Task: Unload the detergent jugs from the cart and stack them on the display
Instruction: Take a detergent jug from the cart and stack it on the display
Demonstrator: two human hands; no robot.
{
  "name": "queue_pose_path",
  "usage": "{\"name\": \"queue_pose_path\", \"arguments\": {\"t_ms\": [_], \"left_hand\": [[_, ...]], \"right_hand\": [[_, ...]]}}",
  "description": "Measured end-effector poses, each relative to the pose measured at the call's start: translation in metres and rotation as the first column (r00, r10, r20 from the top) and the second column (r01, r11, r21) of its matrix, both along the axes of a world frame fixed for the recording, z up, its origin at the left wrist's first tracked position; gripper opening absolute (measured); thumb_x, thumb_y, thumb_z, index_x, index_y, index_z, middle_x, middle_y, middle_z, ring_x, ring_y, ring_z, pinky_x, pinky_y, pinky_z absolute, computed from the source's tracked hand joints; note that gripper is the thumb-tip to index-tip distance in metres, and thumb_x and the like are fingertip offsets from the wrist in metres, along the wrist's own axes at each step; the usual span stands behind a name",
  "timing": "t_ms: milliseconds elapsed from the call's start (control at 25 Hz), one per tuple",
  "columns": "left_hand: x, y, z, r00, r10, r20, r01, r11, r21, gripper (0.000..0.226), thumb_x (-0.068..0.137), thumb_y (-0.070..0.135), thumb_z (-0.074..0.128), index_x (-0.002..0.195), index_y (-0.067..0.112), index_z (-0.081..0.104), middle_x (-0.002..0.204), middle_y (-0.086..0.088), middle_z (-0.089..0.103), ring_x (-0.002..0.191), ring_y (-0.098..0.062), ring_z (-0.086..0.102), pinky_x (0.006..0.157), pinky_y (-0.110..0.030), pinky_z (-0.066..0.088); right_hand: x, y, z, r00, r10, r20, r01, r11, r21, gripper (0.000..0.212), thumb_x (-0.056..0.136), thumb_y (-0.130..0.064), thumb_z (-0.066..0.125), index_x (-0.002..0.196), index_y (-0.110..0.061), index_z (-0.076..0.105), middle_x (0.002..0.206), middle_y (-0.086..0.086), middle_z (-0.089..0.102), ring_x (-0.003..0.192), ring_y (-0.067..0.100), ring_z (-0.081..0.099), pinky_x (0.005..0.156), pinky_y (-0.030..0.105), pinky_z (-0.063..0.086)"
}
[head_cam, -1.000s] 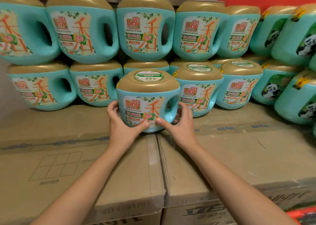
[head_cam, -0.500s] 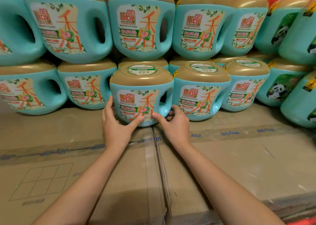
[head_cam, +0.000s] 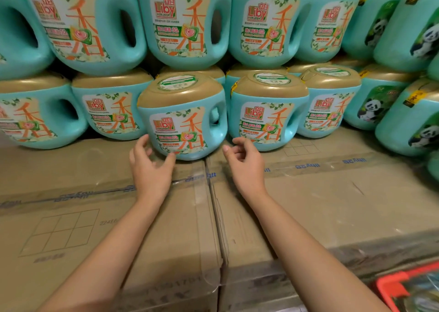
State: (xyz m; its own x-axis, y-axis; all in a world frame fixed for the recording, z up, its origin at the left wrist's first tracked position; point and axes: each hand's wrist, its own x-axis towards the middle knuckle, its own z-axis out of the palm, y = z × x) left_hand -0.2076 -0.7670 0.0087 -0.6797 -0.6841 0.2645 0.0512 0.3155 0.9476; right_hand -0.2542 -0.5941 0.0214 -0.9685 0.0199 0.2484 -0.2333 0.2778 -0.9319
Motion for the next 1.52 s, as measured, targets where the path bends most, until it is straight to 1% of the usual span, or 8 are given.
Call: {"name": "queue_pose_path", "arguments": {"t_ms": [80,240,440,760,1000,1240,1320,1520], "left_hand": [[0.017,0.015,0.008,0.999,-0.047,-0.027,0.048,0.998,0.028,0.048,0.087,0.002,0.066,0.128,0.020,0.050,0.139,-0.009,0.048,0.116,-0.011,0.054,0.084,-0.007,0.044],[0.058,0.089,0.029,0.938,-0.281,-0.202,0.301,0.950,0.078,0.030,0.090,-0.007,0.058,0.104,0.020,0.061,0.108,0.003,0.067,0.088,0.006,0.061,0.077,-0.004,0.045],[0.083,0.224,0.025,0.740,-0.625,-0.247,0.671,0.713,0.205,0.034,0.088,-0.009,0.059,0.095,0.023,0.066,0.089,0.011,0.074,0.086,0.001,0.067,0.077,-0.009,0.049],[0.083,0.415,-0.014,0.440,-0.890,-0.116,0.861,0.382,0.337,0.030,0.087,-0.011,0.059,0.092,0.017,0.067,0.082,0.002,0.074,0.078,0.002,0.065,0.074,-0.010,0.051],[0.053,0.535,-0.043,0.143,-0.989,0.043,0.940,0.149,0.307,0.028,0.088,-0.004,0.061,0.092,0.023,0.066,0.095,-0.011,0.070,0.086,-0.012,0.064,0.073,-0.008,0.049],[0.004,0.681,-0.070,-0.081,-0.985,0.154,0.960,-0.035,0.279,0.022,0.091,0.006,0.062,0.093,0.027,0.064,0.095,-0.006,0.069,0.088,-0.014,0.063,0.082,-0.023,0.050],[-0.010,0.735,-0.080,-0.124,-0.975,0.182,0.951,-0.065,0.302,0.018,0.091,0.005,0.061,0.103,0.018,0.064,0.097,-0.005,0.067,0.091,-0.015,0.061,0.090,-0.031,0.049],[-0.034,0.841,-0.109,-0.220,-0.918,0.329,0.956,-0.137,0.258,0.056,0.091,0.004,0.060,0.143,0.010,0.041,0.135,-0.013,0.054,0.115,-0.018,0.055,0.094,-0.025,0.040]], "right_hand": [[0.028,0.022,0.003,0.999,0.033,-0.035,-0.035,0.997,-0.062,0.017,0.090,-0.012,0.064,0.107,-0.010,0.065,0.078,0.001,0.059,0.070,0.009,0.052,0.070,0.019,0.045],[0.097,0.089,-0.001,0.995,-0.070,-0.075,0.050,0.968,-0.244,0.023,0.090,-0.001,0.061,0.095,-0.023,0.067,0.077,-0.003,0.064,0.068,0.008,0.055,0.064,0.016,0.046],[0.157,0.213,-0.016,0.922,-0.388,-0.012,0.357,0.860,-0.366,0.023,0.090,0.005,0.058,0.093,-0.016,0.067,0.068,-0.004,0.068,0.058,0.004,0.058,0.056,0.013,0.047],[0.227,0.402,-0.053,0.659,-0.743,0.115,0.737,0.609,-0.293,0.023,0.090,0.004,0.058,0.087,-0.017,0.067,0.072,0.012,0.062,0.062,0.014,0.052,0.059,0.021,0.045],[0.253,0.514,-0.072,0.414,-0.878,0.241,0.907,0.376,-0.190,0.017,0.089,0.001,0.059,0.092,-0.014,0.065,0.072,0.008,0.064,0.056,0.007,0.058,0.055,0.015,0.047],[0.252,0.629,-0.092,0.087,-0.971,0.222,0.996,0.083,-0.026,0.023,0.087,-0.008,0.062,0.110,-0.014,0.059,0.084,0.000,0.060,0.078,0.016,0.055,0.074,0.029,0.046],[0.246,0.663,-0.097,0.003,-0.975,0.221,0.996,0.022,0.084,0.035,0.086,-0.010,0.066,0.119,-0.008,0.056,0.101,0.007,0.062,0.088,0.019,0.057,0.082,0.031,0.046],[0.230,0.719,-0.123,-0.127,-0.975,0.183,0.927,-0.051,0.371,0.055,0.081,-0.020,0.071,0.129,-0.004,0.050,0.128,0.017,0.051,0.120,0.032,0.047,0.104,0.042,0.036]]}}
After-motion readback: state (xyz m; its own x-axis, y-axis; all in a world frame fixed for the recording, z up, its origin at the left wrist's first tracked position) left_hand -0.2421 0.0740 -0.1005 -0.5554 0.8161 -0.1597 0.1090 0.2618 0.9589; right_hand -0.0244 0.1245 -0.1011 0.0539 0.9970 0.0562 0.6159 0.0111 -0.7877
